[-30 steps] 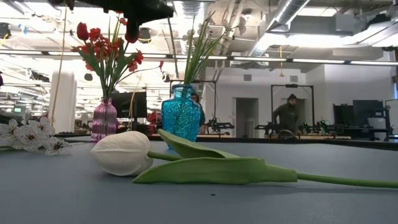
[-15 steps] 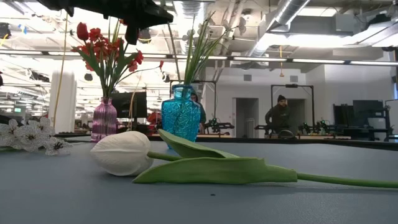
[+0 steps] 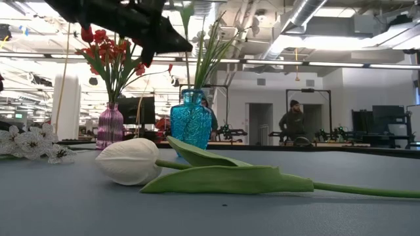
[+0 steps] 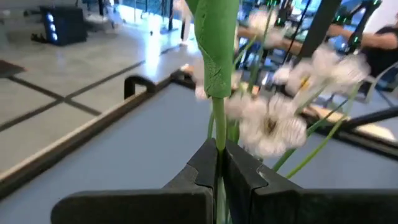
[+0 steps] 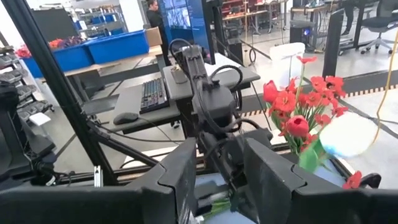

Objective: Sort flowers into vase by color
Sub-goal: Put the top white tulip into the blue vase

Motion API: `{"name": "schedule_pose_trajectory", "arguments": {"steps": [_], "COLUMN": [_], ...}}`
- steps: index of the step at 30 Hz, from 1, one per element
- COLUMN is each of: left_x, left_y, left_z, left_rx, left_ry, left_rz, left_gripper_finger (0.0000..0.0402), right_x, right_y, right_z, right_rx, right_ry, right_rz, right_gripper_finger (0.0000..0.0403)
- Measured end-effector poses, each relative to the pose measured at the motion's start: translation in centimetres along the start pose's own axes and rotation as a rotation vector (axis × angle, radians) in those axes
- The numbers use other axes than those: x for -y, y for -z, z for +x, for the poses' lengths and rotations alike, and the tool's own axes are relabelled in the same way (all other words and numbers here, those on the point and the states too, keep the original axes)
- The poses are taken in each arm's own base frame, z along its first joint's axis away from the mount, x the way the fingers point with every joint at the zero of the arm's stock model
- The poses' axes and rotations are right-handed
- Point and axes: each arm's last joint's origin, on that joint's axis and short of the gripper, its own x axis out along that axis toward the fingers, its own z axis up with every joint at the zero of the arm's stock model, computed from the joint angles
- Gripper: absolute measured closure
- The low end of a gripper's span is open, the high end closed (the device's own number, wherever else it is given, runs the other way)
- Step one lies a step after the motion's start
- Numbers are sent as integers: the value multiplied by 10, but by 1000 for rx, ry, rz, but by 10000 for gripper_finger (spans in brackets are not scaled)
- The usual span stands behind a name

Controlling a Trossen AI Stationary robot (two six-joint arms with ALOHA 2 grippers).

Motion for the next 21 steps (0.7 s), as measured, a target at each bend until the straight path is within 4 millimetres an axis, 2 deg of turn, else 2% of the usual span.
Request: {"name": "schedule_pose_trajectory", "arguments": {"steps": [9, 21], "left_x": [2, -1], "left_y": [18, 15], "left_z": [20, 7], "left_rx": [-51, -101], "left_ry": [37, 1], "left_rz": [-84, 7], "left_gripper_finger": [397, 329], "right_x": [-1, -3], "right_y": [2, 3], "right_z": [0, 0], "right_rx": [-19, -29], "right_ry": [-2, -42], "right_rz": [6, 7], "right_gripper_finger": [242, 242]}}
